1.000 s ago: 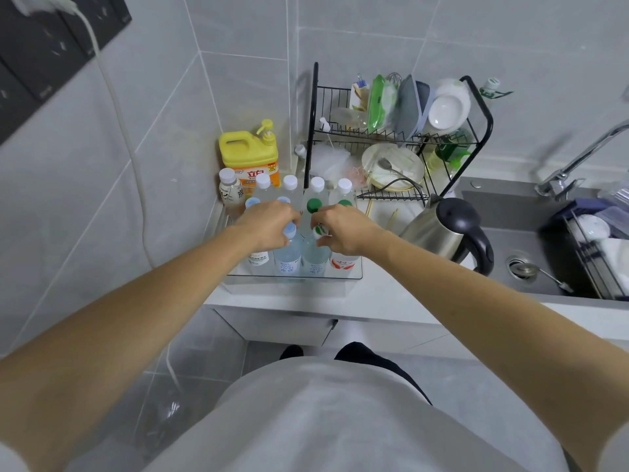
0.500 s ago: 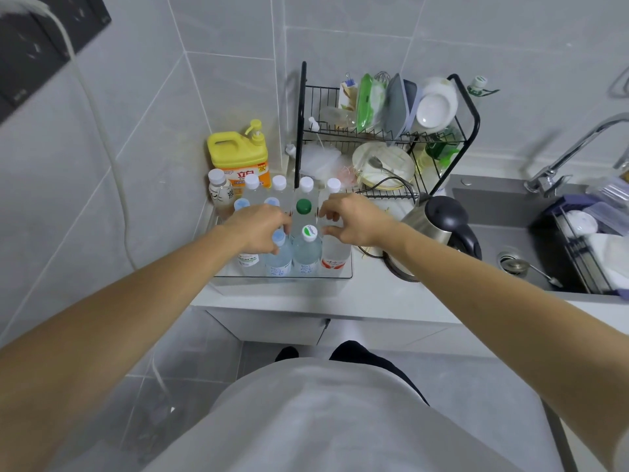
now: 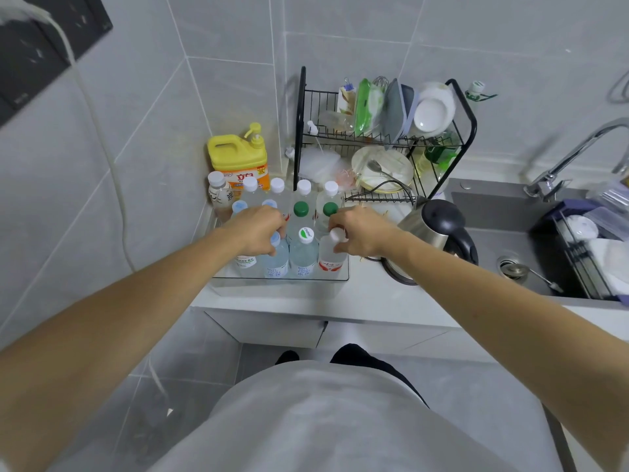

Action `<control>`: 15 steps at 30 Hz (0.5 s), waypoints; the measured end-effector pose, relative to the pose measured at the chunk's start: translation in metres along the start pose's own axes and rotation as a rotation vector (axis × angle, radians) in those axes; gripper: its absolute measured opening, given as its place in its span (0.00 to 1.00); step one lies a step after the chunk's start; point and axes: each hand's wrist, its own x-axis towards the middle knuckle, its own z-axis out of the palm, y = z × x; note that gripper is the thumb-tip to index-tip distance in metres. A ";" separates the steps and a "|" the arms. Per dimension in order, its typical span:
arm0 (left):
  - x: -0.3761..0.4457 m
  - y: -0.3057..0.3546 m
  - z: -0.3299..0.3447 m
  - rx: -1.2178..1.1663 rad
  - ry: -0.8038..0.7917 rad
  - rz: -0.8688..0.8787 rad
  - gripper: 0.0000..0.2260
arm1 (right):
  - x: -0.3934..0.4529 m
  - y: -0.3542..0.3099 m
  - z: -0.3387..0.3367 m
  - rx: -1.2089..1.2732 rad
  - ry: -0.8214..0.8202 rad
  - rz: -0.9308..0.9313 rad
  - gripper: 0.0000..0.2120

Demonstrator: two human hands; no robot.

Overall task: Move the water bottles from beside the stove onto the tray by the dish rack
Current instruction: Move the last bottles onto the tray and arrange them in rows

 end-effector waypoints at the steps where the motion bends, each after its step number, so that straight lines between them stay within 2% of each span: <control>1: 0.000 0.000 0.000 -0.001 -0.002 0.003 0.13 | 0.000 0.000 0.000 -0.001 0.003 -0.003 0.18; 6: 0.000 0.003 -0.005 -0.017 -0.034 0.048 0.17 | 0.002 -0.002 0.001 0.003 -0.002 -0.023 0.18; 9: 0.000 0.006 -0.008 -0.053 0.034 0.060 0.21 | 0.001 -0.002 0.000 0.011 -0.001 -0.013 0.18; 15: -0.001 0.001 -0.017 -0.172 0.139 0.054 0.19 | -0.004 0.001 0.000 0.063 0.015 -0.016 0.18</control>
